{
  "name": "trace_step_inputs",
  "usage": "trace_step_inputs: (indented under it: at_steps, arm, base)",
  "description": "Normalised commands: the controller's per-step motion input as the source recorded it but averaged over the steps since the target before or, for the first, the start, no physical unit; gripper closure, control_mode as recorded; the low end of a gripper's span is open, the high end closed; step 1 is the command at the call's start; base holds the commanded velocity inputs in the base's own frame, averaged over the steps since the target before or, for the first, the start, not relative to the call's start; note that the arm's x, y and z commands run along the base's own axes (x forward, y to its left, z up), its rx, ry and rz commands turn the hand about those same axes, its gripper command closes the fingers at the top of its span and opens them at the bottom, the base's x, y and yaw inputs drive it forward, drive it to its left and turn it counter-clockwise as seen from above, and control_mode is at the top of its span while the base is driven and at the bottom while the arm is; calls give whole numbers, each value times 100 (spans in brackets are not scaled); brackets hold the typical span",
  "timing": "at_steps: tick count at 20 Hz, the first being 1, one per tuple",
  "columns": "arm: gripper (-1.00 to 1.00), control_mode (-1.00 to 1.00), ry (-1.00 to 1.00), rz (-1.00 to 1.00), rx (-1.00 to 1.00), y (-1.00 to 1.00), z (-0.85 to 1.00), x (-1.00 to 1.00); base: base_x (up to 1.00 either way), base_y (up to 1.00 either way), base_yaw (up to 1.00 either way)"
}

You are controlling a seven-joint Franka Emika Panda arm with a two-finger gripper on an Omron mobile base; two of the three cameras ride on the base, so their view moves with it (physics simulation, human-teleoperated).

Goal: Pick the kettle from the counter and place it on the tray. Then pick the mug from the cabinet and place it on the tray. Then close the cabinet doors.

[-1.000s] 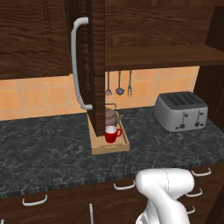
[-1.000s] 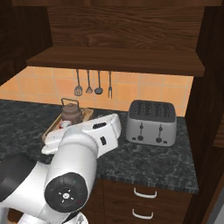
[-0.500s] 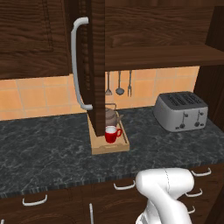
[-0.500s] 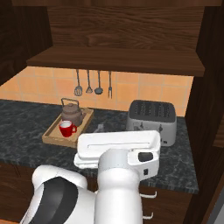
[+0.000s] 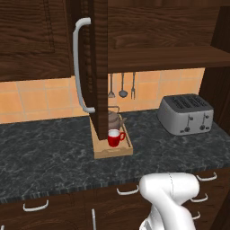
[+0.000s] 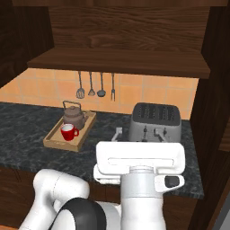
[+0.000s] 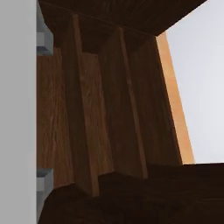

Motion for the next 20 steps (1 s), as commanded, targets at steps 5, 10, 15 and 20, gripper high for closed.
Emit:
trace_step_inputs:
  at_steps: [5,10,15,20]
  arm:
    - [-100,-100,-23,6,24,-2,0,-1]
    - [-100,-100,-29,25,33,-23,-4,-4]
    - [-100,-100,-27,7,28,-32,3,-8]
    - [-100,-100,-4,-13,26,-27,8,0]
  base:
    - [0,0,0]
    - [0,0,0]
    - [0,0,0]
    - [0,0,0]
